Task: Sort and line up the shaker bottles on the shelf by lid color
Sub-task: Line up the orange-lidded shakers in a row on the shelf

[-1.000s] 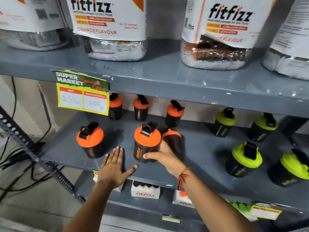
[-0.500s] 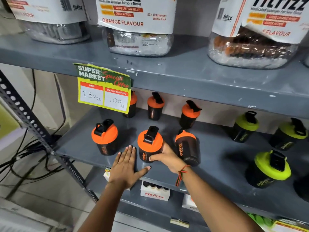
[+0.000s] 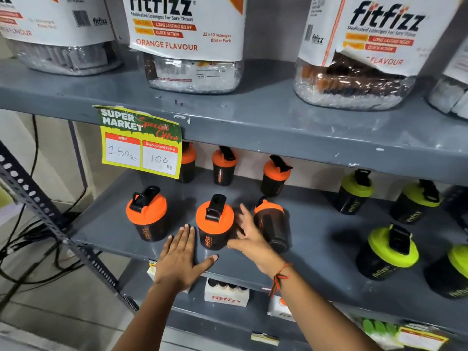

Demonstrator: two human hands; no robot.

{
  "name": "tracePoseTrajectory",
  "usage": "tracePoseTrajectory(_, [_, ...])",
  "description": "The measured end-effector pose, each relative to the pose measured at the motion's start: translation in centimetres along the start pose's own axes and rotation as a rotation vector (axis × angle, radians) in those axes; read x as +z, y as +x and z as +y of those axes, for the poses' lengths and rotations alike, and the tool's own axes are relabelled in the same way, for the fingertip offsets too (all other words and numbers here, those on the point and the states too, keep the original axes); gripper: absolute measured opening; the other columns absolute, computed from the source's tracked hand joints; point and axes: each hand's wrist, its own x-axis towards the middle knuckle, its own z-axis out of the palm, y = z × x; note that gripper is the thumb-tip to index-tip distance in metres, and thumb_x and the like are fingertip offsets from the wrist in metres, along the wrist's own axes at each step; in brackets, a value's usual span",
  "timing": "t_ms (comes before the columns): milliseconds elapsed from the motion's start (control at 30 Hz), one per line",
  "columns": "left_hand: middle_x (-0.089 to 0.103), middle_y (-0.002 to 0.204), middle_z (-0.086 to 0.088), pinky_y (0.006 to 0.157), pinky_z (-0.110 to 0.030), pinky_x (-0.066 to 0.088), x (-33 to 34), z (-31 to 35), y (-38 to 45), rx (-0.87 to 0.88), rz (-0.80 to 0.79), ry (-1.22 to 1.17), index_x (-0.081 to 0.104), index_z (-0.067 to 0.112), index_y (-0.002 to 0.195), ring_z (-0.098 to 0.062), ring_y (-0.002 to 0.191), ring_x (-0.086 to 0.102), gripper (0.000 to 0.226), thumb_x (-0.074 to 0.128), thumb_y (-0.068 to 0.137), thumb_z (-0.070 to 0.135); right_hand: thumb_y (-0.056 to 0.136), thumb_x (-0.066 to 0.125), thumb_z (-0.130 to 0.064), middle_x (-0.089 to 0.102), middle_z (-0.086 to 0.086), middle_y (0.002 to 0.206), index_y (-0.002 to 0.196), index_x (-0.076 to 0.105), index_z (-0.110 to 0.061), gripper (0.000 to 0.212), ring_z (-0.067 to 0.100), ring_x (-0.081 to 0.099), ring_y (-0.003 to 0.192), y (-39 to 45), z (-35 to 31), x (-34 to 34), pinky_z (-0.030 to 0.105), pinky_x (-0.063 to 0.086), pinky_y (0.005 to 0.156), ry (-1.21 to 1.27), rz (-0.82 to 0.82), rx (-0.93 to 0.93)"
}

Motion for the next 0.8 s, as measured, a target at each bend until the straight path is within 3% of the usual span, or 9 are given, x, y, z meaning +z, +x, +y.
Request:
tracePoseTrajectory(100, [-0.013,0.161,-0.001,0.121,-0.038,-0.008,-0.1,0.1,0.0,-0.003,-0.018,-0.001,-0.010,0.015,0.151,-0.012,0.147,-0.014,0.107,0.012,0.076,0.088,0.082,0.065,0.011,0.060,0.002,0.126,0.131,0.053,-0.025,0.061,0.018,0.059,0.116,-2.0,-1.5,-2.0,0.029,0.048,0.097,0.035,0.349,-0.133])
tracePoseTrajectory(167, [-0.013,0.161,-0.001,0.120,-0.038,-0.009,-0.1,0.0,0.1,-0.004,-0.030,-0.002,-0.010,0.015,0.151,-0.012,0.147,-0.015,0.108,0.011,0.075,0.089,0.077,0.072,0.000,0.069,-0.001,0.104,0.112,0.063,-0.027,0.045,0.017,0.065,0.091,-2.5,-2.2,-4.2,0.027,0.052,0.083,-0.111,0.589,-0.187])
tracePoseTrajectory(233, [-0.012,0.161,-0.002,0.120,-0.038,-0.009,-0.1,0.1,0.2,-0.004,-0.035,-0.009,-0.009,0.015,0.151,-0.012,0.147,-0.014,0.108,0.012,0.075,0.088,0.073,0.080,-0.018,0.066,-0.003,0.100,0.113,0.062,-0.023,0.044,0.021,0.063,0.091,-2.3,-2.1,-6.7,0.036,0.052,0.085,-0.315,0.722,-0.103])
tracePoseTrajectory(333, [-0.012,0.161,-0.002,0.121,-0.038,-0.008,-0.2,0.1,0.1,-0.002,-0.033,-0.021,-0.009,0.015,0.151,-0.012,0.147,-0.014,0.109,0.012,0.074,0.089,0.060,0.079,-0.061,0.069,0.006,0.114,0.109,0.060,-0.022,0.066,0.023,0.065,0.102,-1.2,-1.2,-9.0,0.036,0.052,0.082,-0.364,0.558,0.210])
tracePoseTrajectory(400, [-0.011,0.161,-0.002,0.121,-0.038,-0.008,-0.2,0.1,0.1,-0.001,-0.028,-0.023,-0.008,0.014,0.151,-0.013,0.147,-0.013,0.111,0.011,0.073,0.090,0.051,0.074,-0.073,0.073,0.005,0.109,0.100,0.062,-0.024,0.070,0.019,0.067,0.090,-1.0,-0.9,-9.1,0.028,0.048,0.064,-0.351,0.393,0.368])
tracePoseTrajectory(467, [-0.011,0.161,-0.002,0.121,-0.038,-0.007,-0.2,0.0,0.1,-0.001,-0.033,-0.021,-0.008,0.014,0.151,-0.013,0.147,-0.012,0.113,0.009,0.071,0.090,0.048,0.072,-0.079,0.072,0.002,0.106,0.103,0.064,-0.020,0.081,0.017,0.066,0.086,-0.8,-0.6,-9.1,0.027,0.046,0.059,-0.384,0.317,0.427])
tracePoseTrajectory(533, [-0.010,0.161,-0.002,0.121,-0.038,-0.008,-0.1,0.0,0.2,-0.003,-0.031,-0.020,-0.008,0.014,0.152,-0.012,0.147,-0.012,0.113,0.009,0.070,0.091,0.044,0.072,-0.079,0.072,0.002,0.107,0.108,0.065,-0.019,0.088,0.018,0.068,0.091,-0.2,-0.2,-9.0,0.027,0.048,0.061,-0.420,0.282,0.429])
tracePoseTrajectory(667, [-0.010,0.161,-0.002,0.121,-0.038,-0.008,-0.1,0.0,0.2,0.000,-0.036,-0.012,-0.008,0.014,0.151,-0.012,0.147,-0.013,0.113,0.008,0.070,0.091,0.042,0.074,-0.071,0.076,0.002,0.099,0.099,0.071,-0.022,0.075,0.017,0.072,0.089,0.7,0.0,-8.6,0.029,0.056,0.063,-0.441,0.330,0.380])
tracePoseTrajectory(800, [-0.008,0.162,-0.001,0.121,-0.037,-0.006,-0.2,0.0,0.2,-0.004,-0.022,-0.004,-0.005,0.013,0.152,-0.012,0.148,-0.010,0.114,0.009,0.069,0.091,0.050,0.078,-0.064,0.077,-0.003,0.102,0.101,0.069,-0.026,0.064,0.019,0.071,0.096,0.2,-0.1,-9.0,0.038,0.058,0.086,-0.451,0.509,0.122])
